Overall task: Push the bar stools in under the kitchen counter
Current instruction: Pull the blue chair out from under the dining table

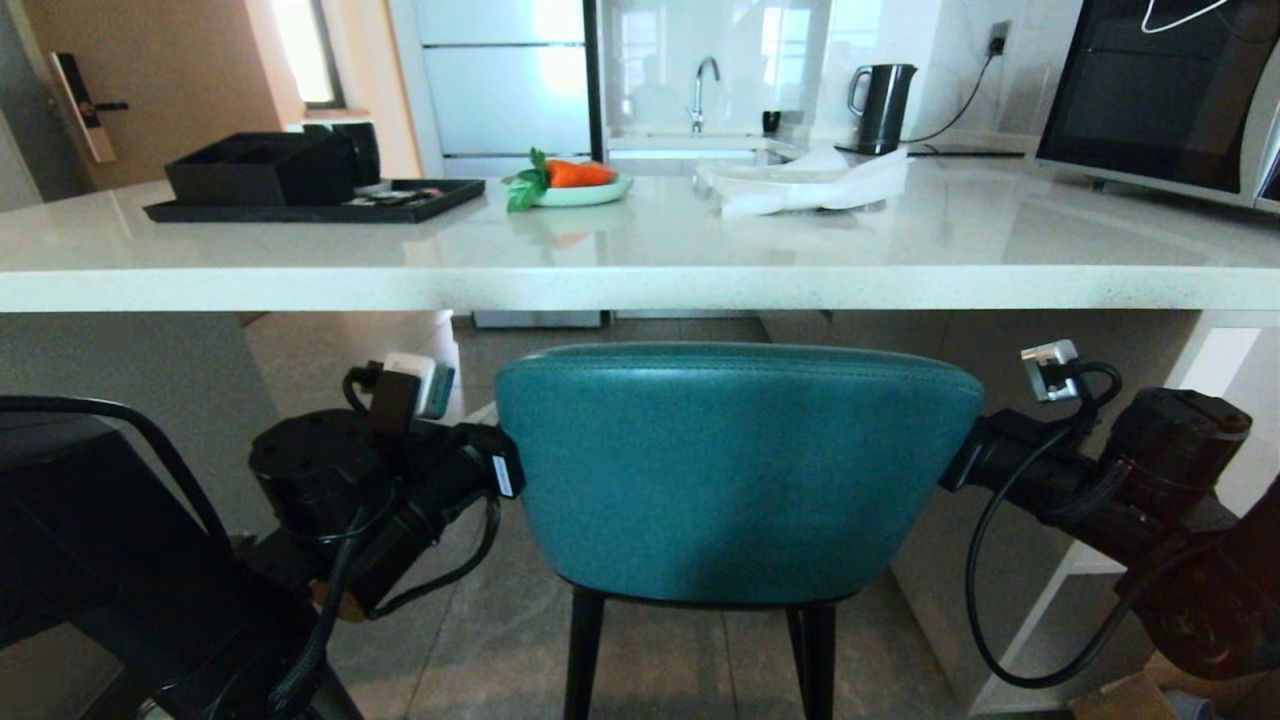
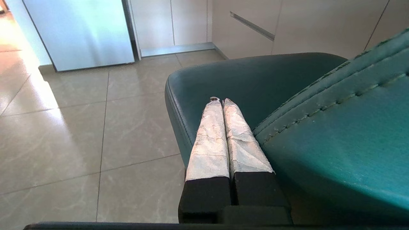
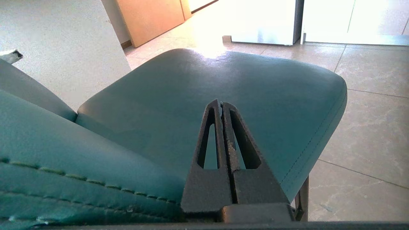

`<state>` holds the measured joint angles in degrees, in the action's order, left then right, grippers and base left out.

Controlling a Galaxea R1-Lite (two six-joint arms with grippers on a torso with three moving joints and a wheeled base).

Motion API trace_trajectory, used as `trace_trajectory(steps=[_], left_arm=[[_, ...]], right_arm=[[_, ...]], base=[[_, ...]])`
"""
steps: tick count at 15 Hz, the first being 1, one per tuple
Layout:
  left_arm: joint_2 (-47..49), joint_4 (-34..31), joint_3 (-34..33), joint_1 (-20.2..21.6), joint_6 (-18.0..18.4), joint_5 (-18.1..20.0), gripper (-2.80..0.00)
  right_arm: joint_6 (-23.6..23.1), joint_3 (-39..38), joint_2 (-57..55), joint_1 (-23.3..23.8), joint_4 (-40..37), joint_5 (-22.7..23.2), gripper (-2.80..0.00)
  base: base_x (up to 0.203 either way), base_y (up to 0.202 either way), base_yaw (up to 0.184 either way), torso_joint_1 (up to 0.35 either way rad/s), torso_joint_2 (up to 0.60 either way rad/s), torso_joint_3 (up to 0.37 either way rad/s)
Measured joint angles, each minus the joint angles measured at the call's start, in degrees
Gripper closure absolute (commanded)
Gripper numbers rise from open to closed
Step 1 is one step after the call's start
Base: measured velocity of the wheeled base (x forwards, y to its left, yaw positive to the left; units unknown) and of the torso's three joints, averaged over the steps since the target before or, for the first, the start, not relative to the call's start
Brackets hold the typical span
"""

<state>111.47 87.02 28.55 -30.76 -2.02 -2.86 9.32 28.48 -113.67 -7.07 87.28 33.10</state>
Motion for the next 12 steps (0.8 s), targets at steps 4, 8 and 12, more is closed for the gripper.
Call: trace_trajectory(steps=[4, 8, 12], left_arm=[[-0.03, 0.06, -0.05, 0.0, 0.95, 0.0, 0.0], [-0.01, 0.09, 0.19, 0.0, 1.05, 0.09, 0.0], [0.01, 0.17, 0.17, -0.03, 1.15, 0.33, 0.0]], right_arm=[[-0.01, -0.02, 0.02, -0.04, -0.04, 0.06, 0.0], [-0.01, 0.11, 0.0, -0.04, -0.04, 0.06, 0.0], [-0.14, 0.02, -0.06, -0.04, 0.02, -0.02, 0.0]], base=[[0.0, 0.0, 0.0, 0.0, 0.0, 0.0], [-0.016, 0.0, 0.0, 0.002, 0.0, 0.0], [-0.182, 0.0, -0.001, 0.005, 0.0, 0.001]])
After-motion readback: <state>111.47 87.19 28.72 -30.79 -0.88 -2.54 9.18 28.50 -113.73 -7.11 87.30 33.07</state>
